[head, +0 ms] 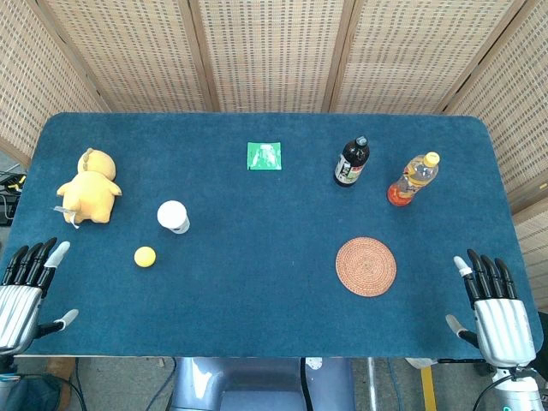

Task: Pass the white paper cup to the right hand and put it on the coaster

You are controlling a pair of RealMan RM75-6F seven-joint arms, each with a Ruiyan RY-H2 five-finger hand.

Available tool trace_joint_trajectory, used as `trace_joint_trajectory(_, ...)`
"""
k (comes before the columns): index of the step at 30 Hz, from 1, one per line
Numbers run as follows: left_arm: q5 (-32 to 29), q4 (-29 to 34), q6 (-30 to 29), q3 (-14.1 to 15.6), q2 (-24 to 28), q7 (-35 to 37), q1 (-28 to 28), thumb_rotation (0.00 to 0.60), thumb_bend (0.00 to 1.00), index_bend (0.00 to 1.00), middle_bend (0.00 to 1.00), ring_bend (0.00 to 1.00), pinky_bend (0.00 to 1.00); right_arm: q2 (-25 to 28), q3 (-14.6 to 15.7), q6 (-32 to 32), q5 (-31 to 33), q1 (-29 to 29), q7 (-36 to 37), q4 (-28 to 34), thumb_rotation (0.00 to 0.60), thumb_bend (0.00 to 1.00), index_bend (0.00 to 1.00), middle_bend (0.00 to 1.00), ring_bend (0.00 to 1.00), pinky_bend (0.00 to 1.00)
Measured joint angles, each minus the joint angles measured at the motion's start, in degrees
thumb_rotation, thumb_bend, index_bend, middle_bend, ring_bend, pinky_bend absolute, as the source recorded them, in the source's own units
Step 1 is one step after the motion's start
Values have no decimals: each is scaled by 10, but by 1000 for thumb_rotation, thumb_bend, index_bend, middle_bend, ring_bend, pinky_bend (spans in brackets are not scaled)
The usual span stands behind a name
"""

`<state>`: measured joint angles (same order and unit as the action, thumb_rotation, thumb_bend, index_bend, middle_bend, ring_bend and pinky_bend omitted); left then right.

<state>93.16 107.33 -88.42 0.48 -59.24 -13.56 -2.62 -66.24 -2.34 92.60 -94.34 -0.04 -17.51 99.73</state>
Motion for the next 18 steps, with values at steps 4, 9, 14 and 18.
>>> trace_joint_trajectory(4,-1,0,5,1,1,2,-2,600,25,0,0,0,0,0,1,-1,-1,0,0,1,600,0,57,0,0,0)
trace_joint_trajectory(9,-4,-1,21,0,3,5,-10,600,25,0,0,0,0,1,1,0,-2,-1,1,1,600,0,59,0,0,0)
trace_joint_trajectory(14,-21,-6,65,-24,-4,2,-49,600,25,0,0,0,0,-2,0,-8,4,2,-2,-2,600,0,64,0,0,0)
trace_joint_trajectory(18,-66,-21,144,-66,-19,-6,-115,600,25,0,0,0,0,-7,-4,-19,17,7,-9,-7,600,0,69,0,0,0)
